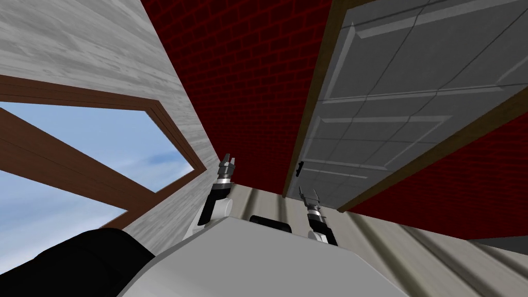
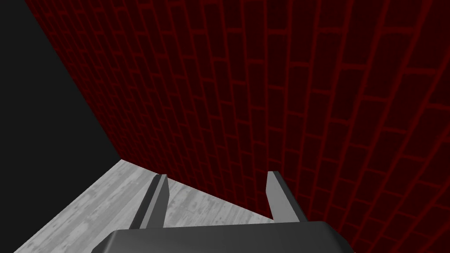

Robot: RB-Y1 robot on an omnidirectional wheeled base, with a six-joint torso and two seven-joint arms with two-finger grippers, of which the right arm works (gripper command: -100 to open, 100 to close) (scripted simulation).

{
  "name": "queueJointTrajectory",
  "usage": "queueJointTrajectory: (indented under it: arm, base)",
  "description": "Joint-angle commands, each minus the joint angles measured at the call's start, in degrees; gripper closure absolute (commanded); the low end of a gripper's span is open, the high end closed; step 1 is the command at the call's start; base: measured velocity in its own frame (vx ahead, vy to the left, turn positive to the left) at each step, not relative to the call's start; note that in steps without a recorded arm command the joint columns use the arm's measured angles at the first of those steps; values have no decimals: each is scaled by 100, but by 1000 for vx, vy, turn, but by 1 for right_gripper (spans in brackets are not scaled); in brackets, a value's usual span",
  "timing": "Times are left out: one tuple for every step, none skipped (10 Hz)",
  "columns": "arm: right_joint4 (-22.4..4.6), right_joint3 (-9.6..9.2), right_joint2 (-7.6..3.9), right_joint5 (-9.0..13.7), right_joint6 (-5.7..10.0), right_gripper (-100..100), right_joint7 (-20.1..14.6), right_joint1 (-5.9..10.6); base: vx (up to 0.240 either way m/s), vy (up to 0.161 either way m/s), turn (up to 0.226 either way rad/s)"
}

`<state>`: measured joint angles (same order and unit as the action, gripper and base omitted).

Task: Pull the door open

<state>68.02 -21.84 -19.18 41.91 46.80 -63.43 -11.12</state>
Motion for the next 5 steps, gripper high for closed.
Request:
queueJointTrajectory:
  arm:
    - [-139,-51,-56,101,51,-100,-168,19]
    - [-244,-83,-86,158,87,-100,-266,46]
    - [-349,-116,-116,216,122,-100,-363,73]
    - [-450,-147,-144,271,157,-100,-458,99]
    - [-534,-173,-168,317,185,-100,-535,120]
  base:
    - [79,-46,98]
    - [82,-45,140]
    - [80,-38,113]
    - [80,-35,91]
    - [80,-32,92]
